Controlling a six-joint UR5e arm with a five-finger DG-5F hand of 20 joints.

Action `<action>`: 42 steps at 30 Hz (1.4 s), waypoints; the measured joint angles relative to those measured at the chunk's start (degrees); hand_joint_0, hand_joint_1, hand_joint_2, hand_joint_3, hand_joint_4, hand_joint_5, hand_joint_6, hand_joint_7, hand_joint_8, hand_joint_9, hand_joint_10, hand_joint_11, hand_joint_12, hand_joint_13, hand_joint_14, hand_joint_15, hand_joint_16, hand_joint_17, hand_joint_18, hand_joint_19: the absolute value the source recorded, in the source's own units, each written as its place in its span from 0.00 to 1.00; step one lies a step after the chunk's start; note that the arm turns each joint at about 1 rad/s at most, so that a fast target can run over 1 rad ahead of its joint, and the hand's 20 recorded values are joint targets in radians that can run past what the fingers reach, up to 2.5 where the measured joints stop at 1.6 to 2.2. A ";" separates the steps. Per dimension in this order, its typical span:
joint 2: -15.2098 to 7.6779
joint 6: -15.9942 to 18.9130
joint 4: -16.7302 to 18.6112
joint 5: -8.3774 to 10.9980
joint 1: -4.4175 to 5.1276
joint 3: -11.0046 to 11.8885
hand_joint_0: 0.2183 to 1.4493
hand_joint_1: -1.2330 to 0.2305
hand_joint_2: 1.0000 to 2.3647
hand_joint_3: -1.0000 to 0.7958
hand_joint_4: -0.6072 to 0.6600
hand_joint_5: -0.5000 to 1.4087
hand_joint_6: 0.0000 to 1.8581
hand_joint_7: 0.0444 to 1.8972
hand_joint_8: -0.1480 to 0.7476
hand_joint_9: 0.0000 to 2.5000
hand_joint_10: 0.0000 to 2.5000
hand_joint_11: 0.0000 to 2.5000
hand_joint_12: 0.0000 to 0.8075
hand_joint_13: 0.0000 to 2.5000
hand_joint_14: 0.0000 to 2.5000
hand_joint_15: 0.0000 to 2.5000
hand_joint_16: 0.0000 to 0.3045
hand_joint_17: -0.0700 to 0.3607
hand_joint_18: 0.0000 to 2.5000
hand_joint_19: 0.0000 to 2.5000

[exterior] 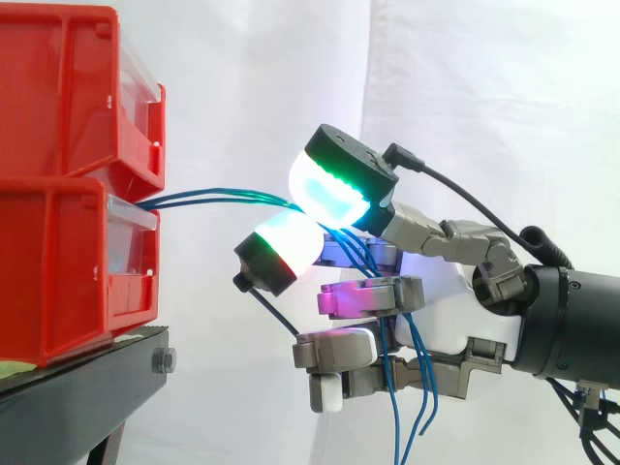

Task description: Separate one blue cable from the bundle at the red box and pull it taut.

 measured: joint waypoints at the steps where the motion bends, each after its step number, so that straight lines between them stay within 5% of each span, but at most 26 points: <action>1: 0.00 0.00 0.00 -0.01 0.00 0.00 0.40 0.25 0.01 0.43 0.41 0.16 0.48 0.65 0.45 0.39 0.60 0.86 0.45 0.44 0.01 0.64 0.17 0.43 0.34 0.36; 4: 0.01 0.00 0.00 -0.02 0.00 0.01 0.45 0.20 0.00 0.28 0.44 0.16 0.48 0.65 0.44 0.38 0.58 0.88 0.45 0.41 0.01 0.63 0.17 0.44 0.32 0.33; 10: 0.01 0.00 0.00 -0.05 0.00 0.01 0.28 0.15 0.00 0.28 0.45 0.16 0.48 0.65 0.45 0.37 0.58 0.88 0.46 0.40 0.01 0.61 0.18 0.45 0.32 0.31; 12: 0.00 0.02 0.00 -0.04 -0.02 0.02 0.18 0.21 0.00 0.28 0.48 0.16 0.48 0.60 0.49 0.37 0.66 0.81 0.53 0.42 0.01 0.60 0.20 0.49 0.34 0.31; 16: 0.00 0.02 0.00 -0.07 -0.05 0.01 0.14 0.34 0.00 0.28 0.51 0.16 0.48 0.57 0.52 0.38 0.70 0.76 0.58 0.44 0.01 0.60 0.23 0.52 0.37 0.31; 20: 0.00 0.01 0.00 -0.08 -0.06 0.01 0.19 0.48 0.00 0.28 0.49 0.17 0.47 0.59 0.50 0.41 0.64 0.80 0.52 0.45 0.01 0.60 0.21 0.49 0.36 0.33; 24: -0.03 0.00 0.00 -0.06 -0.06 0.00 0.29 0.50 0.00 0.28 0.46 0.17 0.46 0.63 0.44 0.42 0.56 0.87 0.46 0.45 0.01 0.61 0.18 0.44 0.34 0.35; 31: -0.02 0.00 0.00 -0.11 -0.06 0.00 0.35 0.30 0.02 0.44 0.45 0.17 0.47 0.71 0.45 0.42 0.58 0.88 0.43 0.45 0.01 0.62 0.17 0.44 0.34 0.36; 42: -0.03 0.00 0.00 -0.05 -0.01 0.00 0.48 0.20 0.00 0.28 0.35 0.17 0.49 0.66 0.42 0.40 0.57 0.87 0.44 0.43 0.01 0.62 0.16 0.42 0.32 0.32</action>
